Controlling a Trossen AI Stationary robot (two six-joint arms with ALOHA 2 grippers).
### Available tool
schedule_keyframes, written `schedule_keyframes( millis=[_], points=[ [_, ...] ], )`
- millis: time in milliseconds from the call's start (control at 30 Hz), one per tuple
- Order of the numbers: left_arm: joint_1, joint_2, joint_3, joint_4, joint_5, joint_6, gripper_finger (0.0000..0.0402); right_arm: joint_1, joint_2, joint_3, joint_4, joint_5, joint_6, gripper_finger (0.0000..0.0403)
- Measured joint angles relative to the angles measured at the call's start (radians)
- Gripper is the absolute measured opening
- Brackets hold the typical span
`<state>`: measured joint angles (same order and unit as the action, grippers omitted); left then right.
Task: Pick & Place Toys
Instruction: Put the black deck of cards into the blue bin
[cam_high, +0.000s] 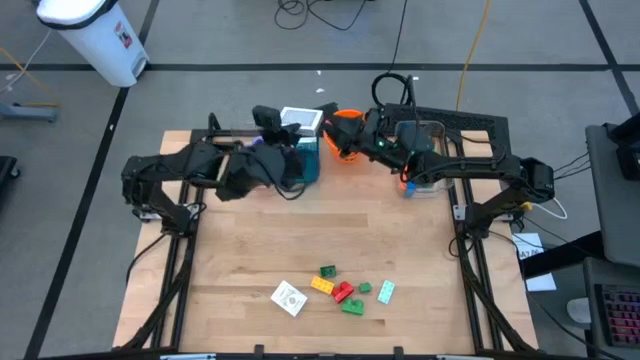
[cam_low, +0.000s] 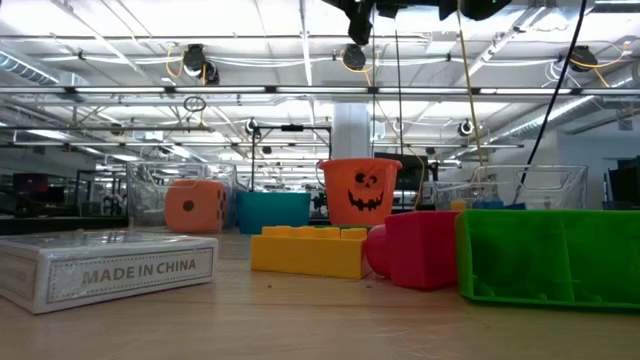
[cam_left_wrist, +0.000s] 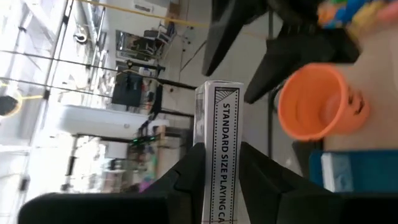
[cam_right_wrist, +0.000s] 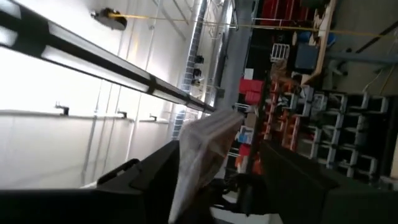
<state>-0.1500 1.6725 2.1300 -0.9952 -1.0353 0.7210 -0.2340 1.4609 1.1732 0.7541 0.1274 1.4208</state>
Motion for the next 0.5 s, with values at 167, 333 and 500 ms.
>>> schedule_keyframes(
  millis=[167, 333, 500],
  points=[
    [0.043, -0.048, 0.0, 0.023, 0.138, -0.099, 0.0087, -0.037, 0.0, 0.0, 0.006, -0.068, -0.073, 0.0257],
    [0.126, -0.089, 0.0, 0.006, 0.337, -0.201, 0.0087, -0.062, 0.0, 0.0, 0.006, -0.105, -0.133, 0.0267],
    [0.24, -0.104, 0.001, -0.066, 0.501, -0.258, 0.0087, -0.088, -0.001, 0.0, 0.006, -0.107, -0.213, 0.0267]
  ],
)
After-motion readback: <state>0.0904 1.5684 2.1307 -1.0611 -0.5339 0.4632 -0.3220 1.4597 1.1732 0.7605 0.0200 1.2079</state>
